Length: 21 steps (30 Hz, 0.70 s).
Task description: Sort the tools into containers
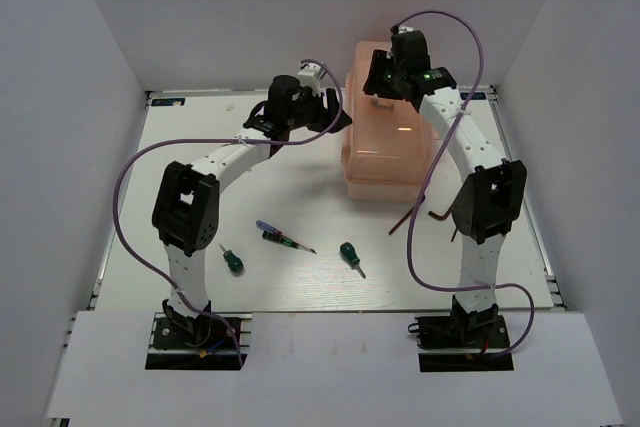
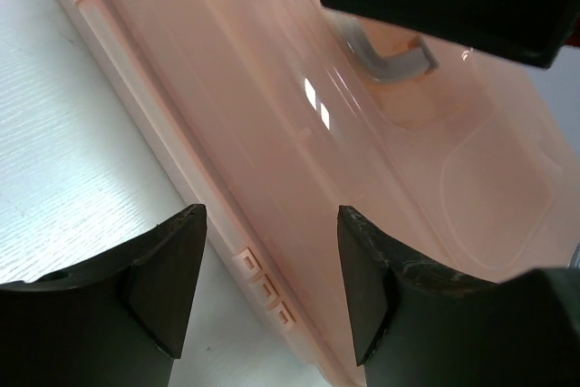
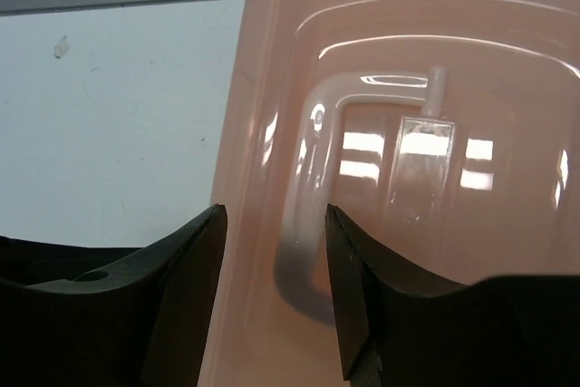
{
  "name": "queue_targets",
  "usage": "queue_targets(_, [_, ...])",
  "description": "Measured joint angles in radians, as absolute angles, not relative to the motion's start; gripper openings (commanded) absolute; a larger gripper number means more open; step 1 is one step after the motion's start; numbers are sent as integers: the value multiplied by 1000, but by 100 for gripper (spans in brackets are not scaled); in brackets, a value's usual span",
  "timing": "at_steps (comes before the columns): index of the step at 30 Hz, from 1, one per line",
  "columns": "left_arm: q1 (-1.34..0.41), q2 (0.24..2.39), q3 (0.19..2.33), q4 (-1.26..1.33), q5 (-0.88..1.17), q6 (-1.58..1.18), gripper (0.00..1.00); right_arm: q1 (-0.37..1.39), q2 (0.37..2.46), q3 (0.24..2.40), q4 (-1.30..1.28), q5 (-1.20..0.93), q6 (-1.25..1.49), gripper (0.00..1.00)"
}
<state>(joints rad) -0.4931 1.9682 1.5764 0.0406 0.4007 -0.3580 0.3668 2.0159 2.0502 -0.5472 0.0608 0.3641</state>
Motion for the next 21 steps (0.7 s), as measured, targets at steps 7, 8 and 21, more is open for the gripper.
queue_targets(7, [-495, 1969, 1582, 67, 412, -361, 70, 366, 2033, 2046, -574, 70, 393, 54])
queue_targets(8, [-496, 1969, 1588, 68, 415, -363, 70, 366, 2033, 2046, -574, 68, 397, 54])
queue_targets(21, [-554, 2036, 1741, 55, 487, -356, 69, 294, 2035, 2030, -550, -148, 497, 45])
